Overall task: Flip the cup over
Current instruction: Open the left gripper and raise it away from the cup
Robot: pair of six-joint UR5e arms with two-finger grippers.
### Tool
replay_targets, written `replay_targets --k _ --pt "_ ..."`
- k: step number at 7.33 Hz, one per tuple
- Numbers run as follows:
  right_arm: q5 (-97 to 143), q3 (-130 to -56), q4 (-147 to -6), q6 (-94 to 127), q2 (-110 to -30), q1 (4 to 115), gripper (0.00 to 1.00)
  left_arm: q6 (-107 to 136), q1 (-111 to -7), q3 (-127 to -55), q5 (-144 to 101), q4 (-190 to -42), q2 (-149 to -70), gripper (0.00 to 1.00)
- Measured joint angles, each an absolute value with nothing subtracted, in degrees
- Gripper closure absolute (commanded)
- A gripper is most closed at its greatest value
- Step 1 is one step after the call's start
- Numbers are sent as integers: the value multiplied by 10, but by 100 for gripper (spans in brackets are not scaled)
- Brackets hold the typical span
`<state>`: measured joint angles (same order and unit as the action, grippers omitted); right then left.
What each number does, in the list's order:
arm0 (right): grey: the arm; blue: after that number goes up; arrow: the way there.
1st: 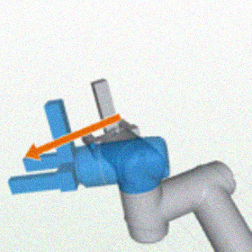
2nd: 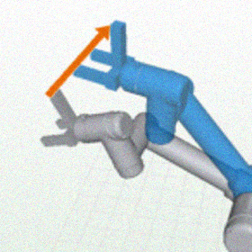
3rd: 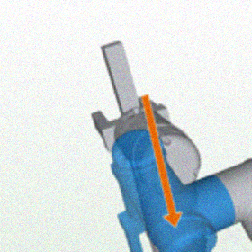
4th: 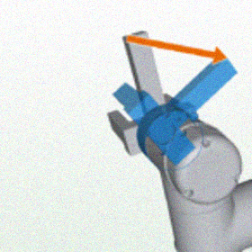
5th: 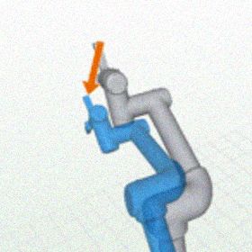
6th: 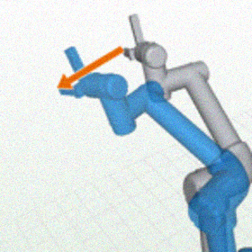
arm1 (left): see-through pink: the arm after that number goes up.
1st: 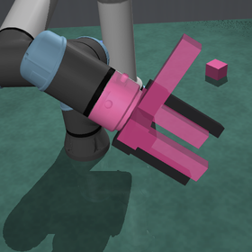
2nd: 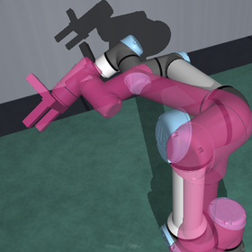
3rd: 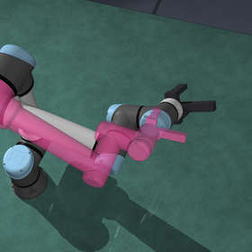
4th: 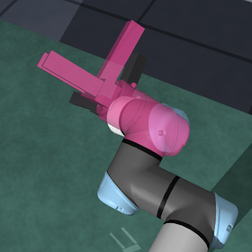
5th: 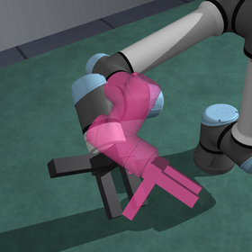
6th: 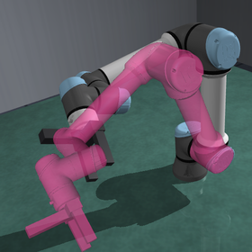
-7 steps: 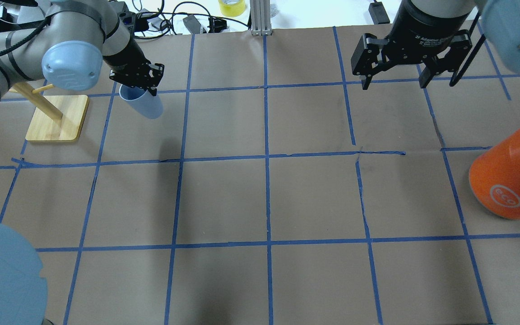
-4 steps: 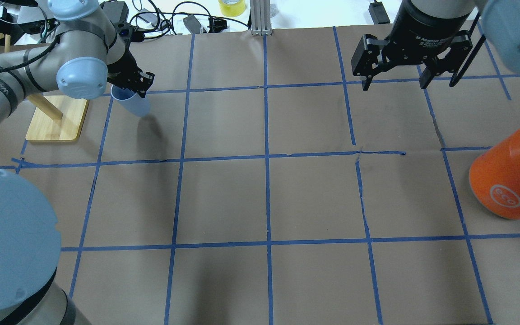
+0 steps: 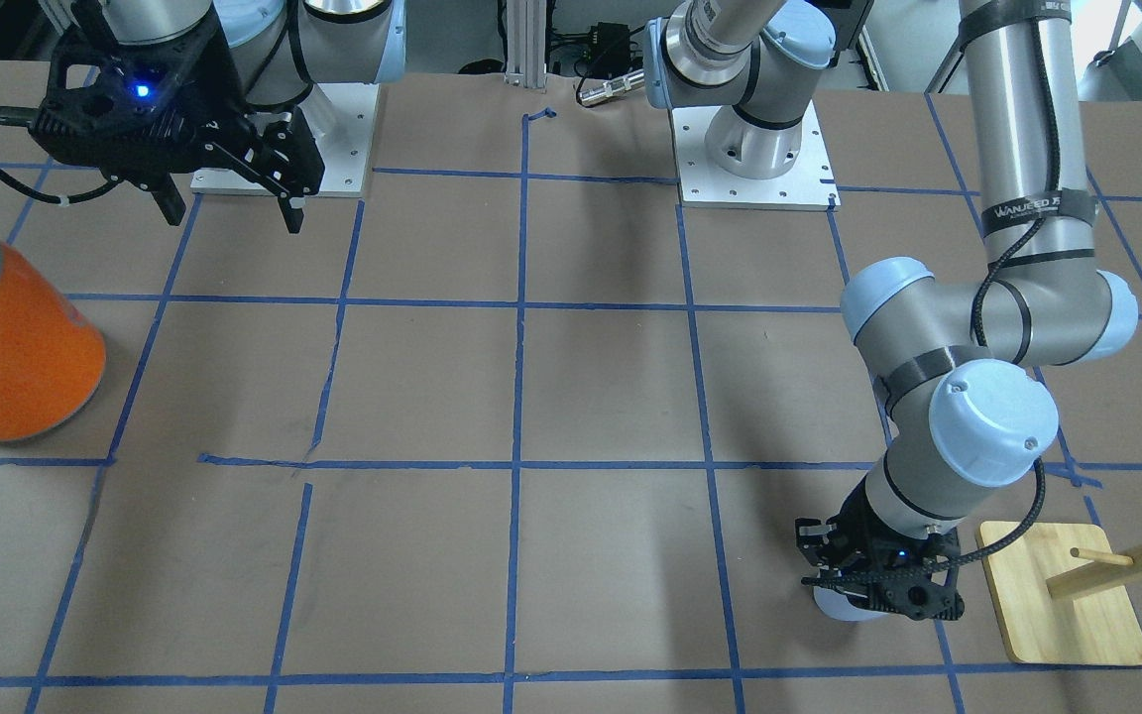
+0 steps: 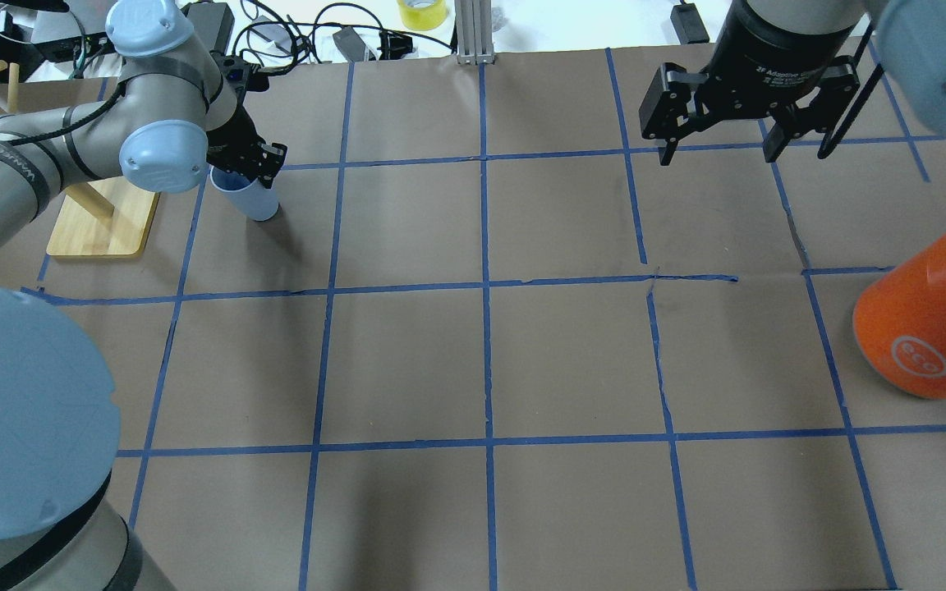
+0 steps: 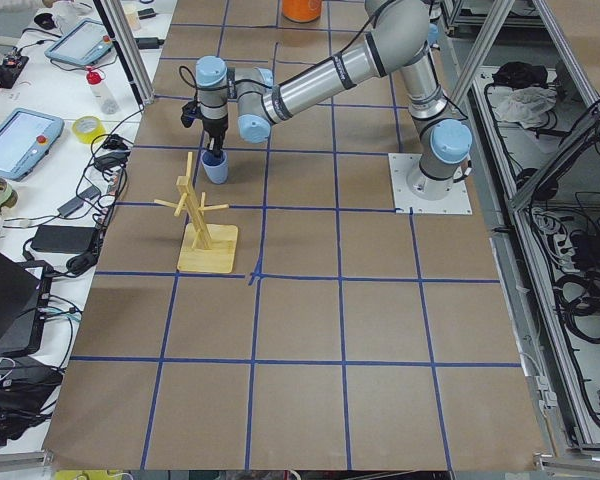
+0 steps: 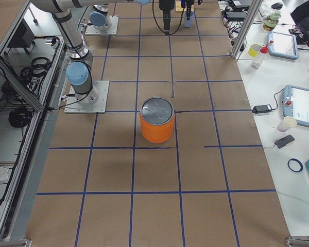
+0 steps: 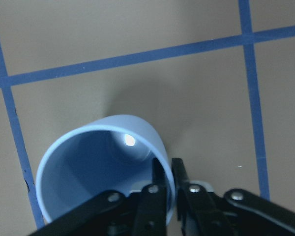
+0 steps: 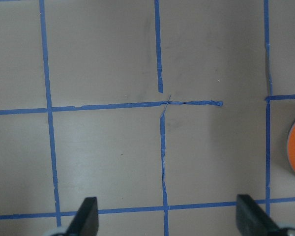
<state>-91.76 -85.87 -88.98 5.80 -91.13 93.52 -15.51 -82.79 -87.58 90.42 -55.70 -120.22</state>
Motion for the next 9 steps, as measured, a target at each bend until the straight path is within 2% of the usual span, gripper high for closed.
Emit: replay_targets --k 4,7,9 --pt "-918 -859 -889 58 -911 935 0 -139 -852 -864 931 -718 -1087 0" --pt "-918 -859 -889 58 -911 935 0 -113 -917 -863 931 -795 -972 0" --pt "-918 -859 -889 58 -911 935 0 -112 -921 -867 933 -832 -916 0"
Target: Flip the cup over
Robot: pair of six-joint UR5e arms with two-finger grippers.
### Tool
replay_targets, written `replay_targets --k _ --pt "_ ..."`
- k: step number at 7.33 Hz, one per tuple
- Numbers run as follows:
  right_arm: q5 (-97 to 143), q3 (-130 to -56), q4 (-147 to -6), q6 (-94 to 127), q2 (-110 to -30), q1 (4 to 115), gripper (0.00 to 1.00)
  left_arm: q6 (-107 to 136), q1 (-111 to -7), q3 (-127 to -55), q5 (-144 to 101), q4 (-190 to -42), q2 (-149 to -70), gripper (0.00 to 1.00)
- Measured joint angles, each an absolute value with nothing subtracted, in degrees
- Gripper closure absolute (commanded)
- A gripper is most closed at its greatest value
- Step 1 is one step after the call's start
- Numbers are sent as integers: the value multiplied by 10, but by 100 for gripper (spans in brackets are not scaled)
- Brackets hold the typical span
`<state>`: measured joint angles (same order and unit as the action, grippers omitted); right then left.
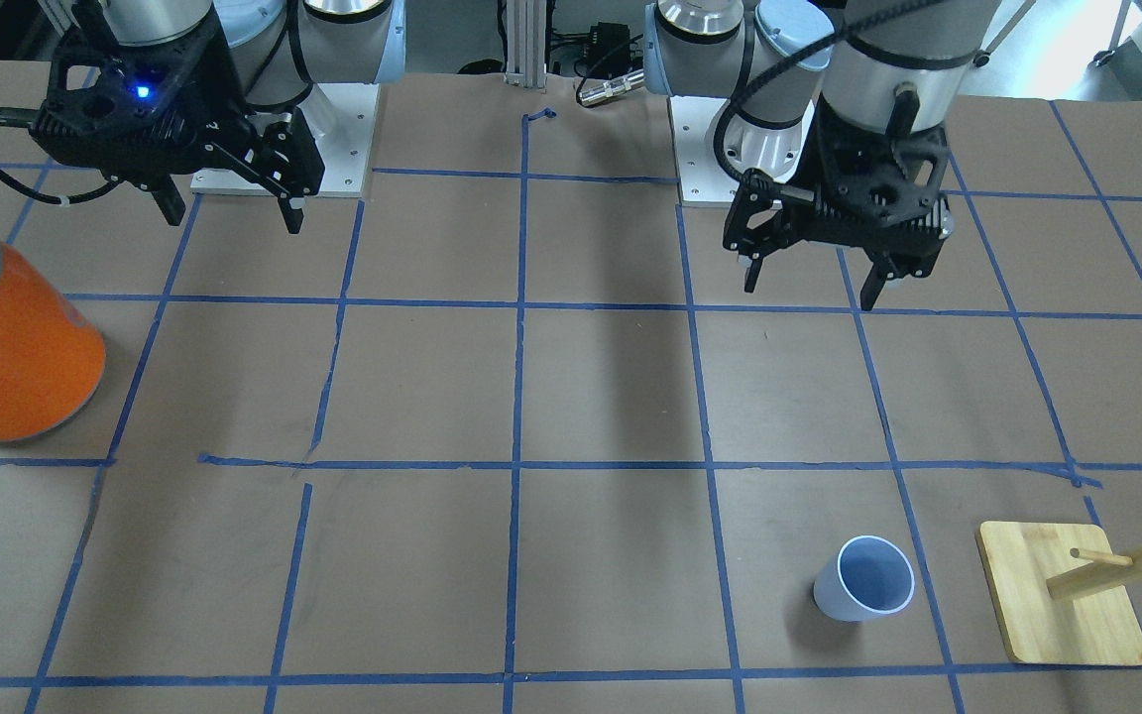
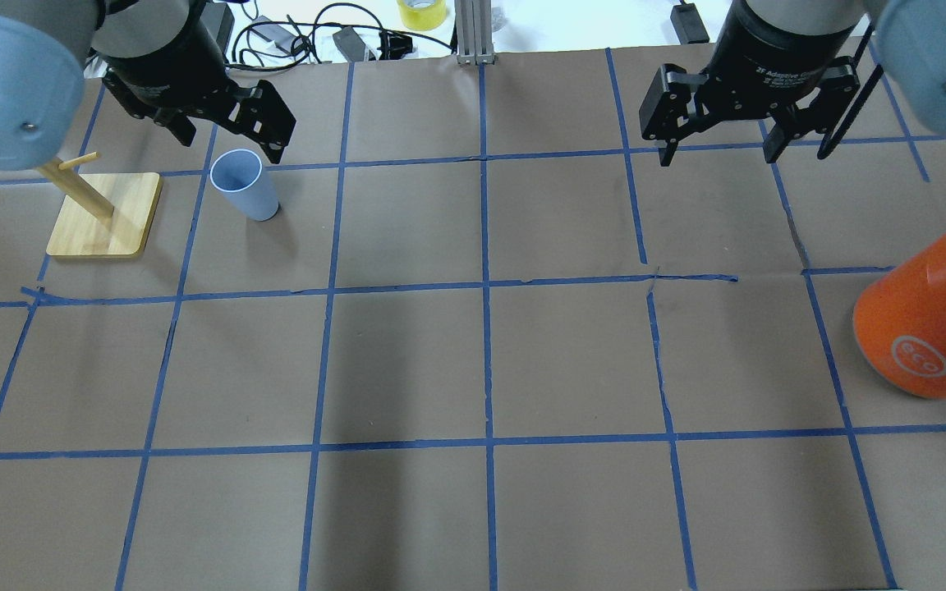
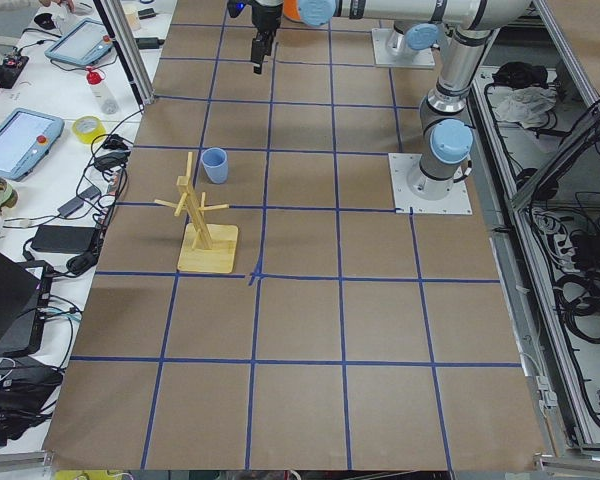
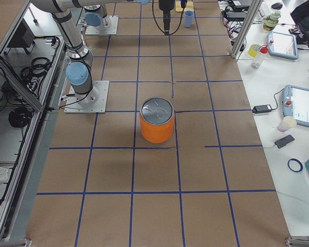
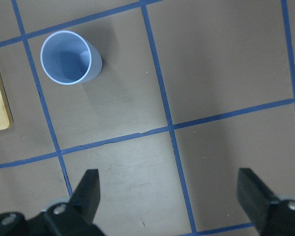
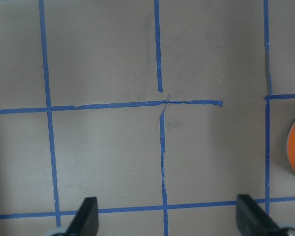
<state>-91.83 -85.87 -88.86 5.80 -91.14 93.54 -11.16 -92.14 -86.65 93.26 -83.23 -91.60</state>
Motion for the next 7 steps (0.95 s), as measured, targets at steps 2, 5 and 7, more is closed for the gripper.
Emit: replay_targets --k 2,5,7 --pt "-918 -859 -889 58 -911 936 0 -111 -903 -872 930 -840 -906 0" --pt "-918 -859 -889 58 -912 936 0 -105 -885 -870 923 -876 -890 0" --pt "-918 -859 -889 58 -912 936 0 -102 -872 -871 894 -887 -886 0"
